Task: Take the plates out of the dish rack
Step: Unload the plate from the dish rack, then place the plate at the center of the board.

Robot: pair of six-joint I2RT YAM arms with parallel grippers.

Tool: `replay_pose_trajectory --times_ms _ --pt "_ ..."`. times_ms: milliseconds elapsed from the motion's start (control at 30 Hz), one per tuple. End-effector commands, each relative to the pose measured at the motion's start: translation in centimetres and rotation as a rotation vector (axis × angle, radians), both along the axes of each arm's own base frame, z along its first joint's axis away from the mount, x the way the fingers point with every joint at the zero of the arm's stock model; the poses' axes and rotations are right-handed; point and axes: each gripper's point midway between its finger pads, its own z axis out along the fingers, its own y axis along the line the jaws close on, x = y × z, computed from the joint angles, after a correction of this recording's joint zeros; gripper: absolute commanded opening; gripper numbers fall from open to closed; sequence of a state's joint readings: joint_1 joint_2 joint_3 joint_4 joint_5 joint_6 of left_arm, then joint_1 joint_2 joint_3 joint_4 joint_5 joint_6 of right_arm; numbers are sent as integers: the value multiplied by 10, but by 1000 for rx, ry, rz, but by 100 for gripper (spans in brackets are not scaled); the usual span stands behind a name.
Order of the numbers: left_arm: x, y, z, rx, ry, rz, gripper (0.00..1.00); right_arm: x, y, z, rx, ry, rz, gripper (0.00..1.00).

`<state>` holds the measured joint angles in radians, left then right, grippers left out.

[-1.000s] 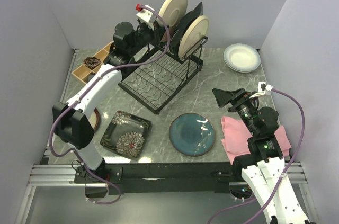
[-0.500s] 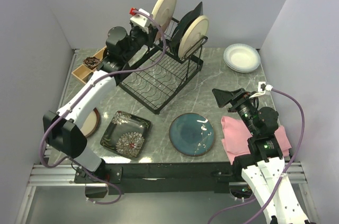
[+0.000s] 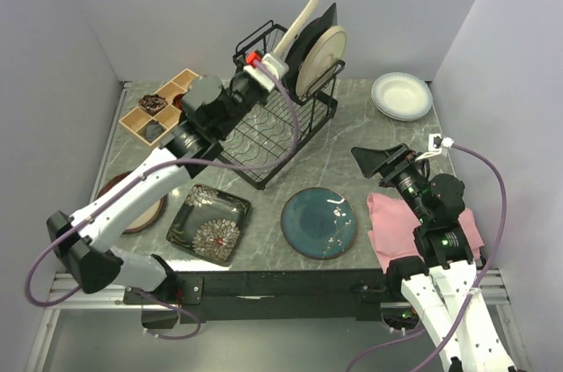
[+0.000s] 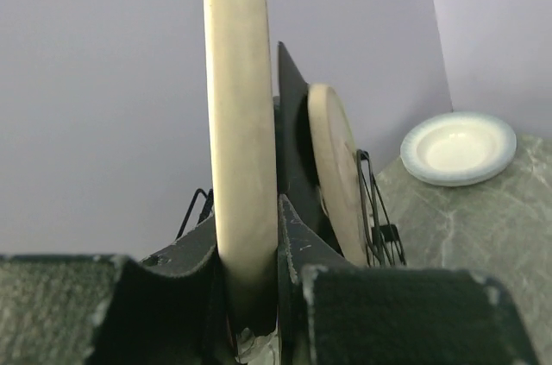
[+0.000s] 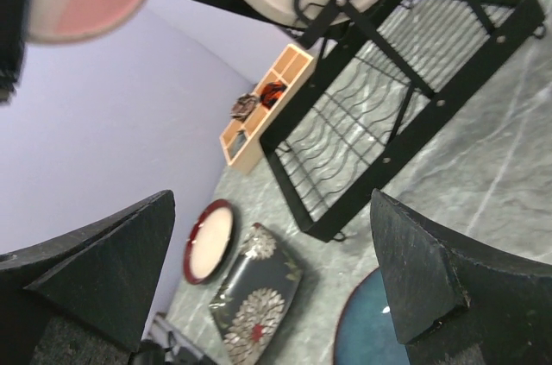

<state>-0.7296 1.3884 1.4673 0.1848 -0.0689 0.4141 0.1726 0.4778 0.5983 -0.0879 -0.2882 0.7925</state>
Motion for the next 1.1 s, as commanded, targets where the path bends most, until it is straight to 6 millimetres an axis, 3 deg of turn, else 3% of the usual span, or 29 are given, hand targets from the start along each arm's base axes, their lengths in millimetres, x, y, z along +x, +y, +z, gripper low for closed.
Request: replay_pose_trajectory --times_ms 0,167,233,300,467,567,600,667,733,967,1067 --pt "-35 50 71 -88 -213 135 1 -13 8 24 43 -32 53 100" --pt "-62 55 78 -91 -244 152 1 -18 0 27 42 -14 13 100" --pt "-65 57 79 -67 -246 199 1 -20 -4 29 69 17 -18 100" --pt "-76 47 79 -52 -257 187 1 -19 -9 31 78 45 -51 100" --pt "-104 20 70 -14 -256 156 1 -15 -21 1 89 265 -151 100" --pt "-119 -5 57 30 -267 136 1 -16 -22 -4 90 303 -158 100" --pt "-118 -15 42 65 -254 153 1 -18 -20 -3 96 297 -144 100" --pt "-129 -31 35 94 -282 157 1 -24 -20 6 127 270 -140 100" --pt "-128 -46 14 161 -280 188 1 -30 -24 16 157 250 -162 100" --pt "-140 -85 -25 248 -283 149 1 -61 -66 56 269 142 -361 96" --pt "-139 -99 -44 279 -281 137 1 -68 -63 72 312 93 -333 95"
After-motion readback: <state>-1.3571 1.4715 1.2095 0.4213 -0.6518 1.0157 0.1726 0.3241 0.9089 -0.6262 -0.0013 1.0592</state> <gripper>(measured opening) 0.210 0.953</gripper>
